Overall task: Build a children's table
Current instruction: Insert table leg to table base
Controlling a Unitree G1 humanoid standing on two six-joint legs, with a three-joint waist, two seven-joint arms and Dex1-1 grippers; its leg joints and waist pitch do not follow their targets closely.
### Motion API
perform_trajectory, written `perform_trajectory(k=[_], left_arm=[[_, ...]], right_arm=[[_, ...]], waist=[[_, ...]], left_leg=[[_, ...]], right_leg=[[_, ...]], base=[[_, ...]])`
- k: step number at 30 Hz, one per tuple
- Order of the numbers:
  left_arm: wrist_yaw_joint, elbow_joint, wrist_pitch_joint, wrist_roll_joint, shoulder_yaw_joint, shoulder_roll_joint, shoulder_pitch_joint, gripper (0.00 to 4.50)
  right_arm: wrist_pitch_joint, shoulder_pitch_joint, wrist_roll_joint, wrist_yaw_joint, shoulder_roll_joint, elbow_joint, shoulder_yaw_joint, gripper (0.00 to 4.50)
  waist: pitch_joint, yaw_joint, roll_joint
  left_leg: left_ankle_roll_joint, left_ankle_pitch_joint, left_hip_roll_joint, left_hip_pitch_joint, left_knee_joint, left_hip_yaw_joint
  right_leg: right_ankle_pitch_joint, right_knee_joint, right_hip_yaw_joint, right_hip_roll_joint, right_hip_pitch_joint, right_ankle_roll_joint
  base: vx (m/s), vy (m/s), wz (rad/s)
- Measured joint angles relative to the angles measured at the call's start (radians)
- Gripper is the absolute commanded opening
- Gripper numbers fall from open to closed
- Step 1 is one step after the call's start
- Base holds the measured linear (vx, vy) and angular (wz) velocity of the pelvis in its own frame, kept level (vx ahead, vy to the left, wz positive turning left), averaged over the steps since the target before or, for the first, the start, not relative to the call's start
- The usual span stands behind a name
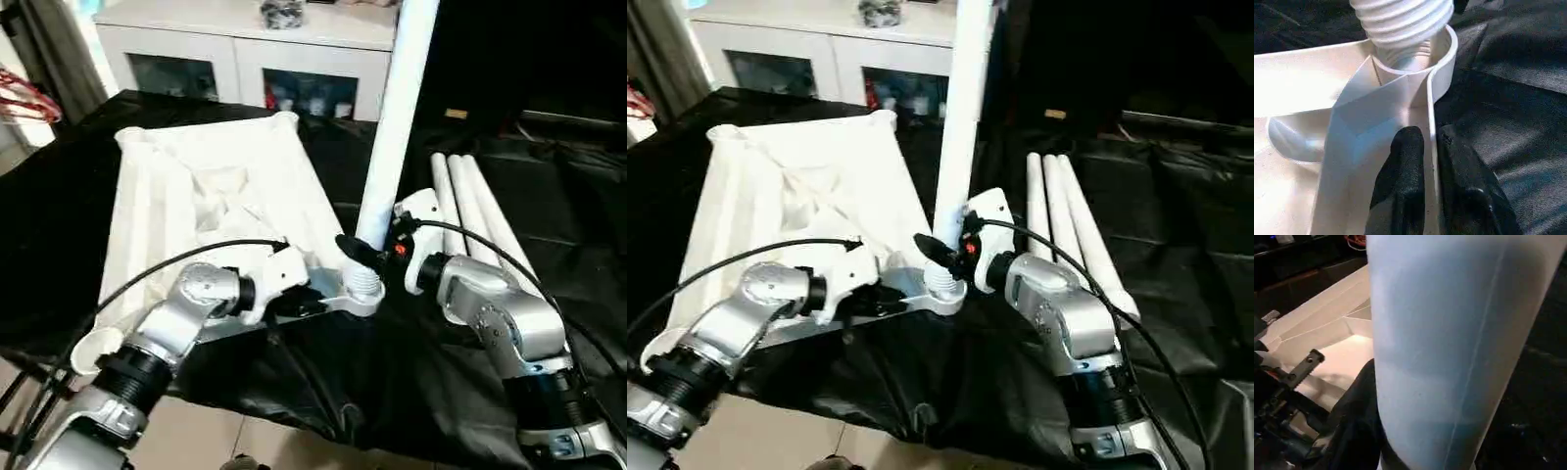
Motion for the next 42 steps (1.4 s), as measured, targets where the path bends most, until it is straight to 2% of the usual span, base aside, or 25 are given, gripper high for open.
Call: perform_trajectory(k=[3, 5, 9, 24, 35, 42], left_arm=[[-0.018, 0.005, 0.0, -0.002, 0.002, 0.003, -0.001, 0.62], [-0.031, 0.006, 0.005, -0.006, 0.002, 0.01, -0.003, 0.33], [-0.046, 0.016, 0.028, -0.022, 0.008, 0.01, -0.008, 0.07], [-0.014, 0.078, 0.063, -0.019, 0.039, -0.029, -0.043, 0.0], [0.003, 0.123, 0.048, -0.003, 0.045, -0.064, -0.062, 0.0], [0.019, 0.138, 0.048, 0.002, 0.046, -0.074, -0.07, 0.0]], right_arm=[[0.0, 0.002, 0.0, -0.004, 0.0, 0.0, -0.001, 1.9], [-0.003, 0.002, 0.0, -0.008, 0.0, 0.0, -0.002, 1.9], [-0.01, 0.002, 0.0, -0.01, 0.004, 0.0, -0.005, 1.9], [-0.078, 0.001, -0.023, 0.007, 0.009, 0.087, 0.004, 1.9], [-0.194, -0.064, -0.061, 0.02, 0.044, 0.268, 0.008, 1.9], [-0.238, -0.073, -0.065, 0.019, 0.056, 0.312, -0.002, 1.9]], waist=[[0.0, -0.001, 0.0], [0.0, -0.003, 0.0], [0.0, -0.007, 0.0], [0.0, -0.013, 0.001], [-0.001, -0.016, 0.004], [-0.001, -0.016, 0.004]], left_leg=[[0.0, 0.0, 0.0, 0.0, 0.0, 0.0], [0.0, 0.0, 0.0, 0.0, 0.0, 0.0], [0.0, 0.0, 0.0, 0.0, 0.0, 0.0], [0.0, 0.0, 0.0, 0.0, 0.0, 0.0], [0.0, 0.0, 0.0, 0.001, 0.0, 0.0], [0.0, 0.0, 0.0, 0.001, 0.0, 0.0]], right_leg=[[0.0, 0.0, 0.0, 0.0, 0.0, 0.0], [0.0, 0.0, 0.0, 0.0, 0.0, 0.001], [0.0, 0.0, 0.0, 0.0, 0.0, 0.0], [0.0, 0.0, 0.0, 0.0, 0.0, 0.0], [0.0, 0.0, 0.0, 0.0, 0.001, -0.001], [0.0, 0.0, 0.0, -0.001, 0.002, 0.0]], base=[[0.0, 0.0, 0.0], [0.0, 0.0, 0.0], [0.0, 0.0, 0.0], [0.0, 0.0, 0.0], [0.0, 0.0, 0.0], [0.0, 0.0, 0.0]])
